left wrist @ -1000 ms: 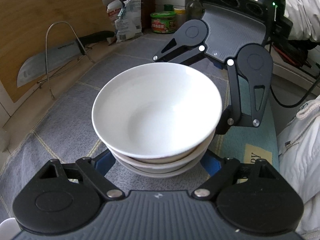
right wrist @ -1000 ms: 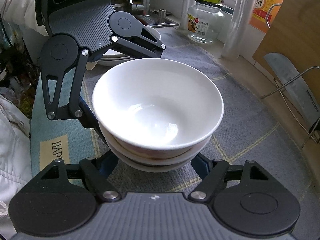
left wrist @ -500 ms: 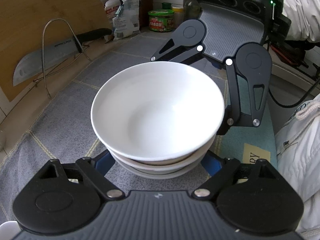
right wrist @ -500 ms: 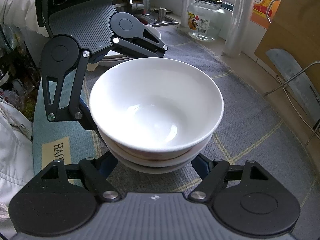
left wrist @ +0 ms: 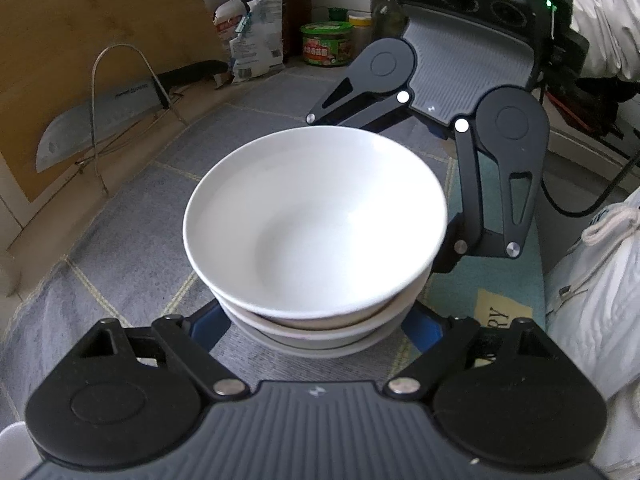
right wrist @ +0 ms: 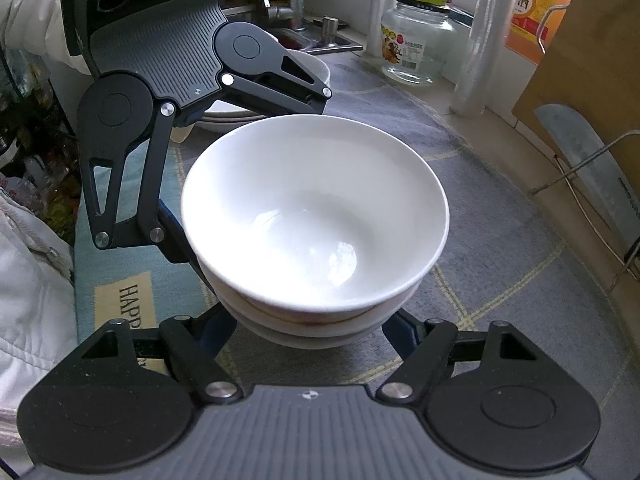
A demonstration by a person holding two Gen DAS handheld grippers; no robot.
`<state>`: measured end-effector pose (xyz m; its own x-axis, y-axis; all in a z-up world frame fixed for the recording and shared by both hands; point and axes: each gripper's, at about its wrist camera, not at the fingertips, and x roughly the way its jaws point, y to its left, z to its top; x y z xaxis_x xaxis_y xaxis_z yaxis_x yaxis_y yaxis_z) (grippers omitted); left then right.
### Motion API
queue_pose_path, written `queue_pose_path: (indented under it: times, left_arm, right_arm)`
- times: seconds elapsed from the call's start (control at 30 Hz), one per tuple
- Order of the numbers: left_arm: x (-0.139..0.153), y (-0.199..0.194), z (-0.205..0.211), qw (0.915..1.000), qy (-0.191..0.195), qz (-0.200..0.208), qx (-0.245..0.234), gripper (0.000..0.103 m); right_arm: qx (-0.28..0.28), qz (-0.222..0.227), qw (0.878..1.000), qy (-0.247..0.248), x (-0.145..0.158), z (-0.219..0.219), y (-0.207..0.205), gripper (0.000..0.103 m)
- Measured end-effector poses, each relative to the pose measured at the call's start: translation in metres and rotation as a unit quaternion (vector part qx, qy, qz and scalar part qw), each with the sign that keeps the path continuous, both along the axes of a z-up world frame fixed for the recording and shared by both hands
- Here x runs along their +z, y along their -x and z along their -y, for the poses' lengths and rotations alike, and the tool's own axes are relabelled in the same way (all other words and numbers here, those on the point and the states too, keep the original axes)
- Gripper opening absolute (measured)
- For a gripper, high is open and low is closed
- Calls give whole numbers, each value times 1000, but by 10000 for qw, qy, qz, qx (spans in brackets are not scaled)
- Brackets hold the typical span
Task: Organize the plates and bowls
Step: 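Carry the bowl stack with both grippers over the plate stack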
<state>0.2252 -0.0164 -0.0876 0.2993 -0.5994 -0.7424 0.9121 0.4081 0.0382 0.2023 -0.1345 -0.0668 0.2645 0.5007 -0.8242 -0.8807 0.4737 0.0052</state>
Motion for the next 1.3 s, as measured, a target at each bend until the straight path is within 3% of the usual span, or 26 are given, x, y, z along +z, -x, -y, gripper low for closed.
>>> queue_pose_path:
  times: [0.3,0.63,0.9,1.3]
  left_arm:
    - [19,18,-16,9991,81,198,364,91]
    - [43,43,-60,9934,42,451,1049,91]
    - [49,55,-106,9860,-56,578,1563,91]
    - [45,39,-167,9797,-118,708,1873,91]
  right_arm:
    - [365,195,9991,115,21,-20,4,83]
    - [1073,458,9931,149,43,-74,-1,83]
    - [1548,589,9861,113,46,-129,-12,83]
    - [1796,715,9810,158,41,-199,-42,83]
